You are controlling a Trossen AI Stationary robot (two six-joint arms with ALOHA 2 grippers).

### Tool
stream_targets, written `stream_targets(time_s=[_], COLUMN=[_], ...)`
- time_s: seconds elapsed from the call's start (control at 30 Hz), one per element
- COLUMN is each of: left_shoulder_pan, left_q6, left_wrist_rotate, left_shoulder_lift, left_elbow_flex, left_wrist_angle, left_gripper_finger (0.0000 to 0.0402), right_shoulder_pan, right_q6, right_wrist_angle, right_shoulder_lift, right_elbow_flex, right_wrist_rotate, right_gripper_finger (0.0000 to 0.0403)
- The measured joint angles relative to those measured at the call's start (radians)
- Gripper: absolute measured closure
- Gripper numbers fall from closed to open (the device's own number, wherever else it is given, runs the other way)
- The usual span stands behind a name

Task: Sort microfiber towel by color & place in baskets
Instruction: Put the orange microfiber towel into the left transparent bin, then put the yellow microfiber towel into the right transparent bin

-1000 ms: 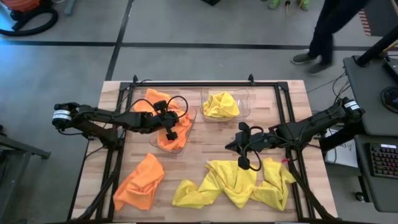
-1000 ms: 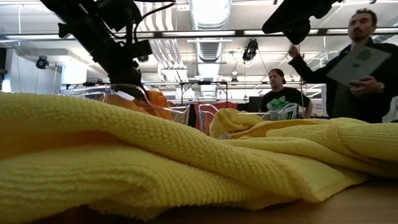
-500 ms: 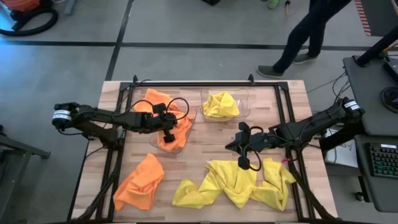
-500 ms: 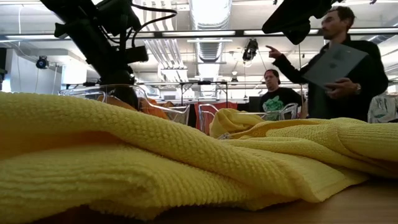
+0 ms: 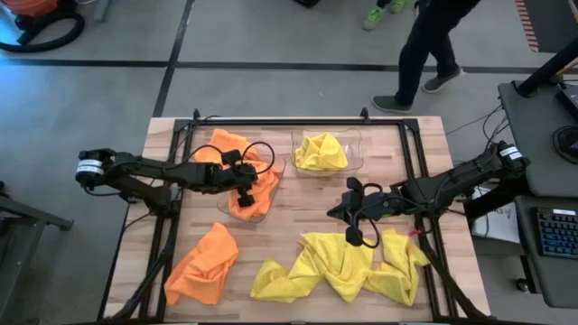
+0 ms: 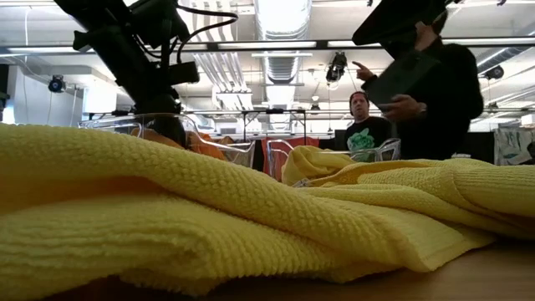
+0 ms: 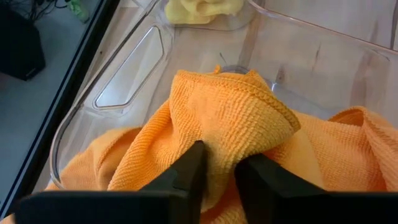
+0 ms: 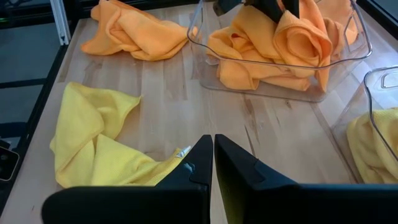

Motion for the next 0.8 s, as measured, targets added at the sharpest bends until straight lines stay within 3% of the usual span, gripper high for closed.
stream_targets(time_s=[0.4,0.8], left_shoulder_pan=[-0.005,-0.014], left_q6=[-0.033,-0.083], left_wrist_rotate=[0.026,0.034], left_shoulder_lift=[0.0,-0.001], left_elbow_flex=[0.021,0.228], left_wrist_angle=[-0.044,-0.378], left_gripper_finger=[0.0192,0.0155], right_shoulder_pan=[0.0,0.0], right_q6=[0.003,0.003], right_wrist_angle=[0.0,0.0], right_shoulder_lift=[0.0,0.0], right_elbow_flex=[0.0,0.0], right_wrist_rotate=[0.0,0.0], right_gripper_finger=[0.039,0.039])
